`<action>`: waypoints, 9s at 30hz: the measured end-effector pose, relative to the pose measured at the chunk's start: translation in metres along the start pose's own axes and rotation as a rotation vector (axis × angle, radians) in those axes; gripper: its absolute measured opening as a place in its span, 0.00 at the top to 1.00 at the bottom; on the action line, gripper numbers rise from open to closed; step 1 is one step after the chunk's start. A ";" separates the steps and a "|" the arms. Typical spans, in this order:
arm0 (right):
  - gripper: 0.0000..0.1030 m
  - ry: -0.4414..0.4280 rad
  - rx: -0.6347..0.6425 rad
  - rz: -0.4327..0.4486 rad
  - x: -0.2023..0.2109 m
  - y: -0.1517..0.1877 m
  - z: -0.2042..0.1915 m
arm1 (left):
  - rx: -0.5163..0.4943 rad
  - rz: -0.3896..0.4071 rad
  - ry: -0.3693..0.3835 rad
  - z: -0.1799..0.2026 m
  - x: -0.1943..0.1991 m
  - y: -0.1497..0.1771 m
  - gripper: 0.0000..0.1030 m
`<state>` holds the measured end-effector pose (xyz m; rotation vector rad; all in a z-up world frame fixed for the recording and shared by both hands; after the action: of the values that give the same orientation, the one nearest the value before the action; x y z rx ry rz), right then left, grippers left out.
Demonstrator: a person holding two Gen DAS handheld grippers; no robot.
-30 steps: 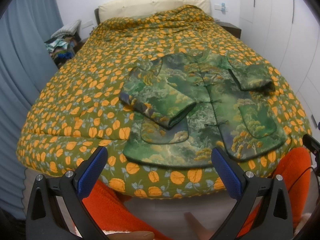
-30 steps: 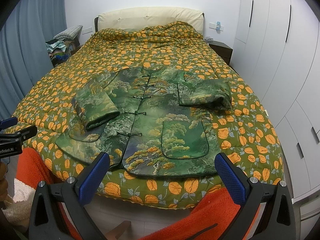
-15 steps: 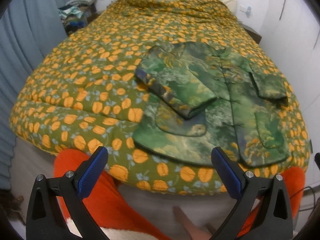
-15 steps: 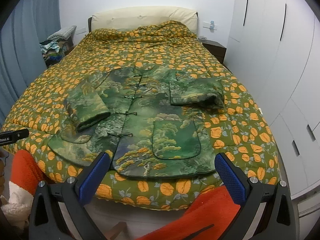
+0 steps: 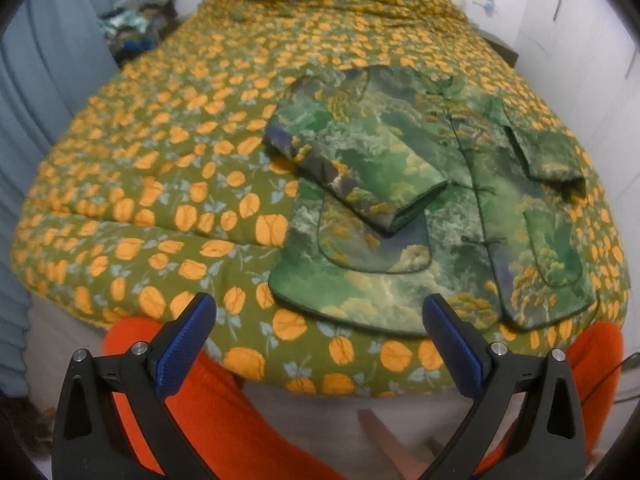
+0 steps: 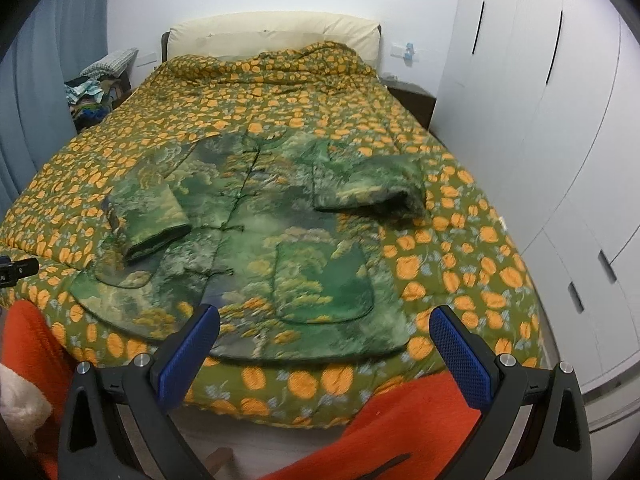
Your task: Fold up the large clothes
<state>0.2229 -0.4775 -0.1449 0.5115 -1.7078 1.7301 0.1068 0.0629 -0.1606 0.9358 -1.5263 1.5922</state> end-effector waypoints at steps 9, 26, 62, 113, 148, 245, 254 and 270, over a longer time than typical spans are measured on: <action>0.00 -0.151 -0.242 -0.189 -0.110 0.023 0.084 | 0.006 -0.153 0.103 -0.042 -0.123 -0.014 0.01; 0.51 -0.369 -0.336 -0.511 -0.248 0.068 0.085 | -0.022 -0.222 0.205 0.015 -0.154 -0.022 0.91; 0.33 -0.283 -0.149 -0.233 -0.145 0.015 0.042 | -0.802 0.056 0.018 0.258 -0.145 -0.136 0.04; 0.22 0.046 0.830 -0.160 -0.362 -0.080 -0.011 | 0.345 0.209 -0.045 0.067 -0.116 -0.161 0.04; 0.21 0.048 -0.728 -0.015 -0.193 -0.032 0.338 | 0.281 0.229 0.031 0.141 -0.154 -0.178 0.04; 0.01 -0.224 -0.351 0.181 -0.149 -0.032 0.120 | 0.058 0.429 -0.114 0.170 -0.103 -0.202 0.01; 0.02 -0.135 -0.849 0.003 -0.240 -0.014 0.303 | 0.013 0.320 -0.172 0.181 -0.156 -0.170 0.01; 0.82 0.035 -1.097 0.094 -0.284 -0.044 0.384 | 0.002 0.287 -0.202 0.176 -0.175 -0.167 0.01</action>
<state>0.3930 -0.9067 -0.2755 -0.1085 -2.3255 0.6202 0.3399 -0.1112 -0.2308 0.9335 -1.8688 1.7385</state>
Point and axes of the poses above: each gripper's, at about its wrist camera, not at the fingertips, and x roughly against the way its jaws point, z to its right, y to its underside, the point moved 10 cm from there along -x, roughly the way its jaws point, and after that the axes turned 1 degree about -y, right-handed, at the moved point
